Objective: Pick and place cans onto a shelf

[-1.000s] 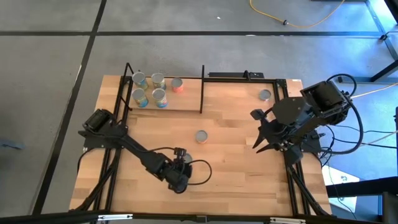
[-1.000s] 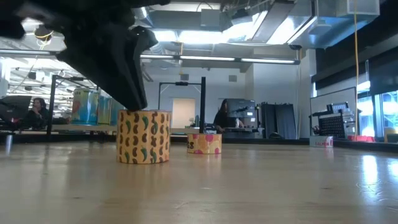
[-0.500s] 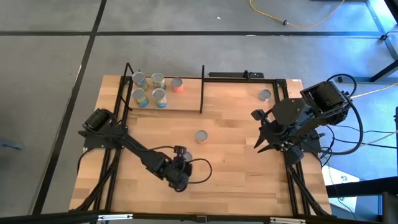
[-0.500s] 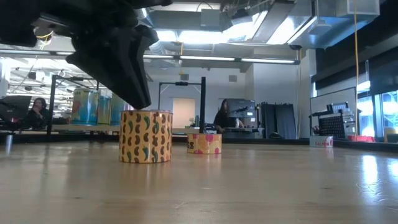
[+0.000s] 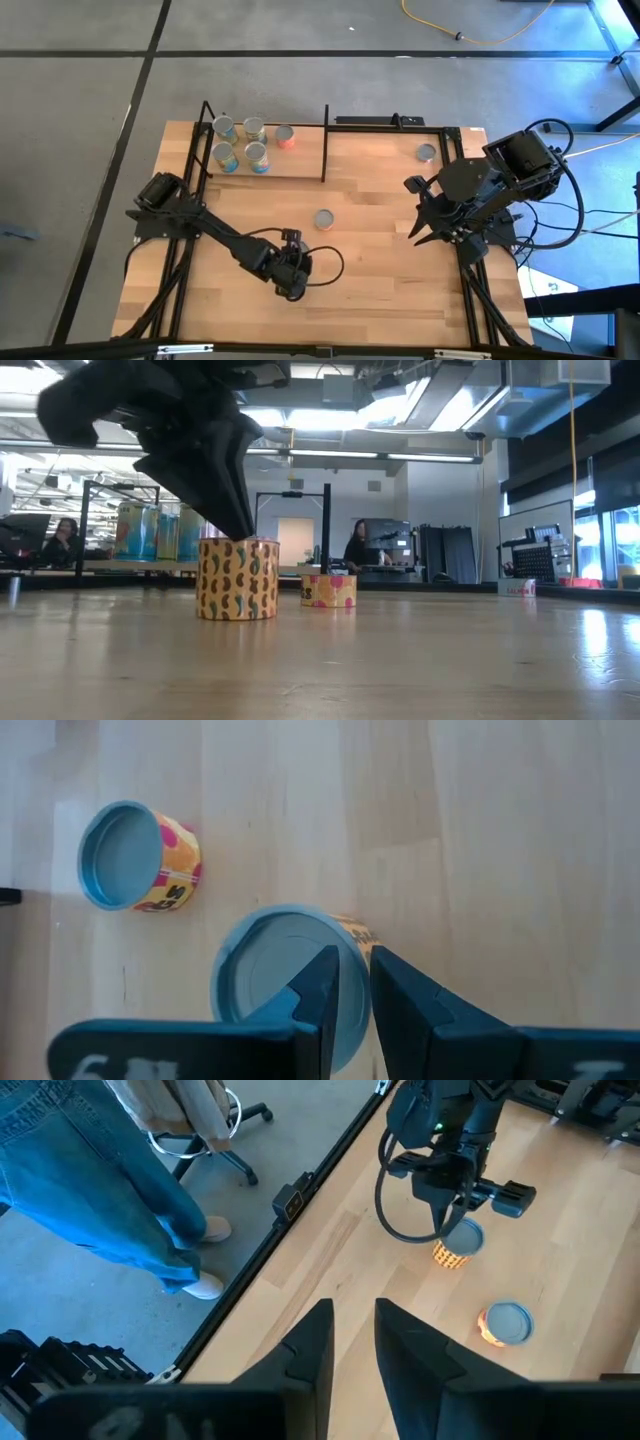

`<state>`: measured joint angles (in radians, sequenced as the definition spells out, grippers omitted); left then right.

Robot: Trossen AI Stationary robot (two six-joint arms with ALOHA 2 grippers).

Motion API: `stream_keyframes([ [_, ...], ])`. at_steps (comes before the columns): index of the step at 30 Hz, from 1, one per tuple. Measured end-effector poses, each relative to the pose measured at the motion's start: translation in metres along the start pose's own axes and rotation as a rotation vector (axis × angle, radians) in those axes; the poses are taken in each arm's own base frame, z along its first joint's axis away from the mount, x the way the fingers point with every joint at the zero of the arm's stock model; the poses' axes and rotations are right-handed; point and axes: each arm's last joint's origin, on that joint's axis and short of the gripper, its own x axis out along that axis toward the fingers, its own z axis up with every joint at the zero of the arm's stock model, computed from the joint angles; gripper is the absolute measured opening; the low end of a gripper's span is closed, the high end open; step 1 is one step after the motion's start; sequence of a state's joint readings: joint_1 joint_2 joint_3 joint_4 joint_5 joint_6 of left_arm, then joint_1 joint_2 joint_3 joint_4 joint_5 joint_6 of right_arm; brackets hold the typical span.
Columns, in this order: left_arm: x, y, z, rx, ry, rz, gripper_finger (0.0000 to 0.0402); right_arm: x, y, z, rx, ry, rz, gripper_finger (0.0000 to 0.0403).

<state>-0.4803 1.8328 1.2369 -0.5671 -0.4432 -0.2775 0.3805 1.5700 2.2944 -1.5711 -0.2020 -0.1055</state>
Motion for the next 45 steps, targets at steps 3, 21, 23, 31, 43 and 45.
stream_keyframes([
  [3,0.002,0.004,0.001,-0.011,0.004,0.006,0.0055,0.0,0.0,0.0,0.0,0.0,0.0,0.0078],
  [21,0.012,0.013,0.001,-0.146,0.046,-0.031,0.0055,0.0,0.0,0.0,0.023,0.0,0.0,0.0078],
  [23,0.012,0.013,0.001,-0.15,0.048,-0.031,0.0051,0.0,0.0,0.0,0.024,0.0,0.0,0.0078],
  [31,0.015,0.023,-0.001,-0.157,0.087,-0.003,0.0005,0.0,0.0,0.0,0.023,0.0,0.0,0.0078],
  [43,-0.021,0.067,0.014,-0.172,0.125,0.03,0.0002,-0.012,0.001,-0.005,-0.04,-0.026,-0.01,0.0078],
  [45,-0.03,0.083,0.019,-0.202,0.101,0.038,0.0002,-0.018,0.001,-0.008,-0.054,-0.041,-0.019,0.0078],
])
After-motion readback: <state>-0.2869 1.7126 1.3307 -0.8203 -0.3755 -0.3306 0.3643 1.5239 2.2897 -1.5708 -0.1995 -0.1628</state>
